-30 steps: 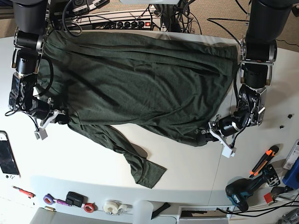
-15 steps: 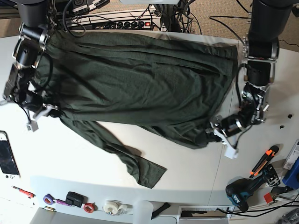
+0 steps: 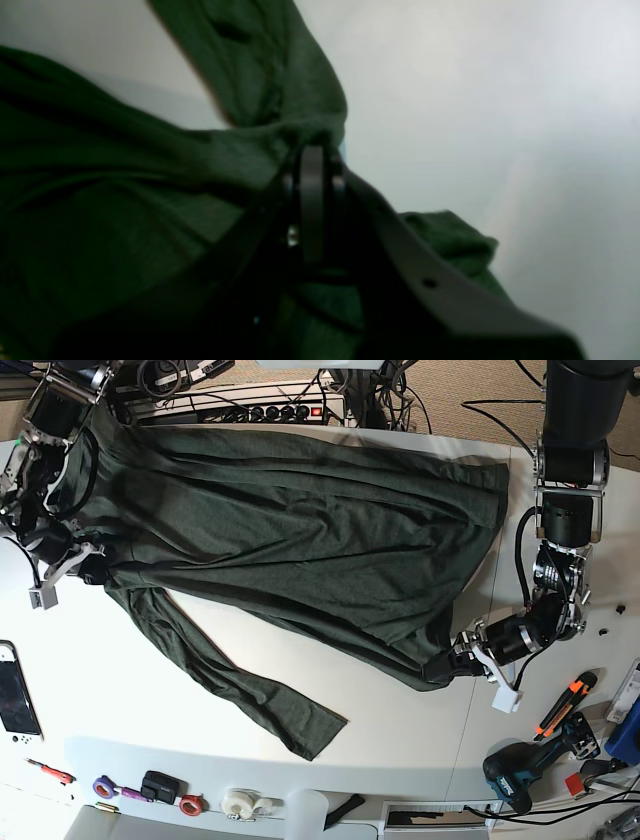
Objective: Layout the t-shirt on the table in an organized manner, then fold the t-shirt properly
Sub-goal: 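Fold the grasped shirt sides inward toward the shirt center with both grippers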
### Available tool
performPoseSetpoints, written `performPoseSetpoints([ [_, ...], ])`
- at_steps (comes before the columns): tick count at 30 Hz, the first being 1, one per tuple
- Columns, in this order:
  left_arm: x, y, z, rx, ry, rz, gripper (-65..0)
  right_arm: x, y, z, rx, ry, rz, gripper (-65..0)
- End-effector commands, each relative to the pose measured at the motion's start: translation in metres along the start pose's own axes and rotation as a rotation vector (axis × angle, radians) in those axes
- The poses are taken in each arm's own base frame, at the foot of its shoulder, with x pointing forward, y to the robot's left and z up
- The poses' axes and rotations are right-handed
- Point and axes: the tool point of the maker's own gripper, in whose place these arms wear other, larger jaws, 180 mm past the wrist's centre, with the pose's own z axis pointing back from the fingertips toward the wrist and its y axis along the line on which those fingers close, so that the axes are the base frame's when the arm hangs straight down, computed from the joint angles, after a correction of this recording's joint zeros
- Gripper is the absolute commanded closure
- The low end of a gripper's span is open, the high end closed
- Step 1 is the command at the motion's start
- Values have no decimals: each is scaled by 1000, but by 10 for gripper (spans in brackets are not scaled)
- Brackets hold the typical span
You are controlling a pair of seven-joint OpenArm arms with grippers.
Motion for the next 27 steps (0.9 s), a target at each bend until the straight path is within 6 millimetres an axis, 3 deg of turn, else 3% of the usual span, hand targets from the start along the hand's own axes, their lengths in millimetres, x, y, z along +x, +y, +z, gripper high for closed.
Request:
performPoseSetpoints([
  [1,30,-11,5,-33,-62,-33,0,23,0,11,-5,-55,44,0],
  [10,49,-22,40,-153,-102,81,0,21,30,30,13,-30,174,0],
  [15,30,-7,59,-103,-5,75,0,6,36,36,9,-44,138,0],
  [21,9,11,79,-46,36,97,0,-13,26,57,-8,-128,-34,0],
  [27,-12,15,94,-17,90,79,0,-37,20,79,-5,-149,-164,0],
])
